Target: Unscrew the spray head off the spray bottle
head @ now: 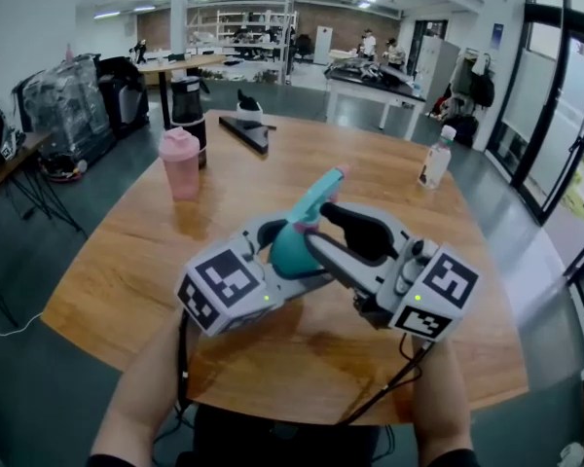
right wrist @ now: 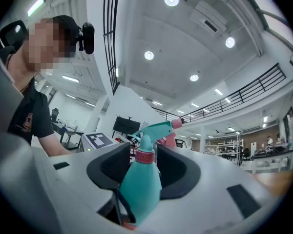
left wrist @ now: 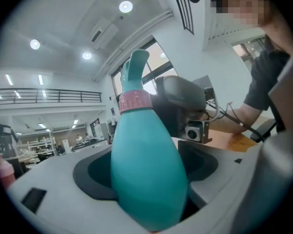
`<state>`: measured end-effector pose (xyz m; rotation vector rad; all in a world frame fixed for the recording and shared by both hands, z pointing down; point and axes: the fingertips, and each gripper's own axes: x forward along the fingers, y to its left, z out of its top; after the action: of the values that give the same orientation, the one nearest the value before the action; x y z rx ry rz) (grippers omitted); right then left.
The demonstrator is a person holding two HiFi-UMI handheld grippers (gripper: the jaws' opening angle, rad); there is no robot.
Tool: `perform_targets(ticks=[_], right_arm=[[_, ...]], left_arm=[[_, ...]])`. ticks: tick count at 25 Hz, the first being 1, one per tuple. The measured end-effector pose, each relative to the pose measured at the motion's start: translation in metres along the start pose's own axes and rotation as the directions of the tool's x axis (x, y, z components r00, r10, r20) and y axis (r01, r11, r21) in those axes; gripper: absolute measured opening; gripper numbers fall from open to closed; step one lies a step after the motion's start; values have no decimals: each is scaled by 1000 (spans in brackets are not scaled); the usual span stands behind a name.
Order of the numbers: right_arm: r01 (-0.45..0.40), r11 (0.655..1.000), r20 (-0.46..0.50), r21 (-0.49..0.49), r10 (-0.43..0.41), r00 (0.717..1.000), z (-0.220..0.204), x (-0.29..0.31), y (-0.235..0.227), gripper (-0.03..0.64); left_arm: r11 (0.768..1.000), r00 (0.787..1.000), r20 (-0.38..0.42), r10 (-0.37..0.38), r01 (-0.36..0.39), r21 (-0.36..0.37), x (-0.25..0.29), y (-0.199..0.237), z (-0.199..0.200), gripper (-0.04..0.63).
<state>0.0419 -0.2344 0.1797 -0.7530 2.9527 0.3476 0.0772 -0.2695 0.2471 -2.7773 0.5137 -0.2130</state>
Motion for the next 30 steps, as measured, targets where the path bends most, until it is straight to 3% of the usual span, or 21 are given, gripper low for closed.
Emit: perform_targets(ticks=[2, 6, 10, 13, 19, 23, 28, 30], right_arm=[[43, 999, 9, 8, -43, 999, 2, -1, -4, 176], [189, 982, -10, 17, -188, 982, -1, 7, -13, 176], [255, 965, -2, 54, -255, 967, -2, 14, -12, 176], [285, 957, 23, 62, -287, 958, -1, 19, -16, 176], [305, 952, -3, 14, -305, 952, -7, 21, -19, 158], [263, 965, -12, -1, -263, 965, -9, 16, -14, 143], [117, 993, 11, -26, -117, 993, -10, 3, -4, 143], [51, 998, 22, -33, -51, 998, -9, 0, 3, 143]], left_arm=[[994, 994, -27, 109, -109, -5, -1, 16, -6, 394], [948, 947, -55, 317, -316, 28, -5, 41, -7, 394], [919, 916, -80, 393, -391, 42, -9, 46, -12, 394], [913, 909, -92, 407, -401, 72, -7, 47, -14, 394], [915, 914, -89, 395, -383, 129, -1, 39, -9, 394], [936, 935, -94, 343, -332, 112, 0, 30, -10, 394], [986, 989, -34, 145, -142, 89, 4, 4, -3, 394], [995, 999, -1, 50, -49, 82, 2, -7, 0, 394]])
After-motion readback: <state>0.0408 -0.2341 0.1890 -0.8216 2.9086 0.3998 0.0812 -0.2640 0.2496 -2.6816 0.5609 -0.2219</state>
